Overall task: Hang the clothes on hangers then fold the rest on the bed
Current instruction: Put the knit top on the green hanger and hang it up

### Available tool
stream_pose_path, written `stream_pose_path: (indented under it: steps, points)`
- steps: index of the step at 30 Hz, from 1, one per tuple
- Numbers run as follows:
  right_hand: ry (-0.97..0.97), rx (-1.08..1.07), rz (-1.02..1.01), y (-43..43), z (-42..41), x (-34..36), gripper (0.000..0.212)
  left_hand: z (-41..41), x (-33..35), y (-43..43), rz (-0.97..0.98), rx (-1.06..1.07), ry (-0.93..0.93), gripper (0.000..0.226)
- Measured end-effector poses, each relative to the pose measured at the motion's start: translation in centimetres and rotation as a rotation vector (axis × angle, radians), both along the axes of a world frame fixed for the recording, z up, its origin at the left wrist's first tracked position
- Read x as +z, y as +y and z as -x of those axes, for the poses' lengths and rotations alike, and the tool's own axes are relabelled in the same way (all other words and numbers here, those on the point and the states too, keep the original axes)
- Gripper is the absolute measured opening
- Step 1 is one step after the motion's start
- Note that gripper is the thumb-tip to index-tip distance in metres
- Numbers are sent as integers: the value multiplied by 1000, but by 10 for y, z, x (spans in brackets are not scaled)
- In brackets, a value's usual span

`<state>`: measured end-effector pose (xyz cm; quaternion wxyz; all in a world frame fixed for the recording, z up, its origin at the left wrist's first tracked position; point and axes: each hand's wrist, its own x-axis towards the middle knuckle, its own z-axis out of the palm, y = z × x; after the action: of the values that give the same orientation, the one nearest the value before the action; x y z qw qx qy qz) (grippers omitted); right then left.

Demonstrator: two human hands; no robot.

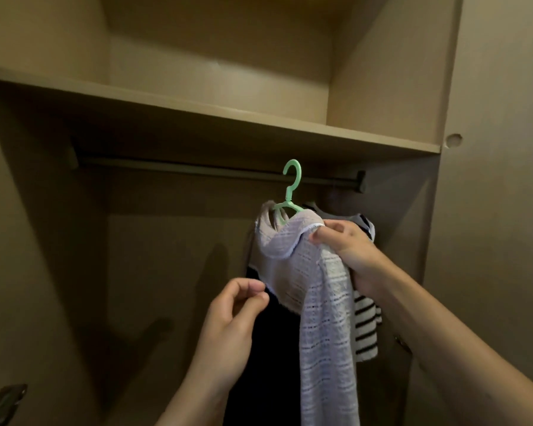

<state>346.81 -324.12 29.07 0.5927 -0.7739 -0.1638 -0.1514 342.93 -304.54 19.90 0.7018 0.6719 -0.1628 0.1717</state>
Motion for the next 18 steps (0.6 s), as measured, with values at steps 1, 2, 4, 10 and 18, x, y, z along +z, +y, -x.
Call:
stream_pose_path:
  steps: [1,2,4,10,18]
  points:
    - [2,-8,9,-1,-18,5,32,-15,5,1,-17,-2,-17,8]
    - [-2,-12,14,0,-39,17,42,-37,14,1,-28,-2,-45,8]
    - [6,-21,4,-1,-69,27,32,-63,24,0,-33,4,-61,7]
    - [37,-109,26,-10,-157,51,18,-123,42,-11,-87,-16,-101,5]
    - [150,-197,-119,-31,-231,47,31,-159,41,-10,-183,20,-78,7]
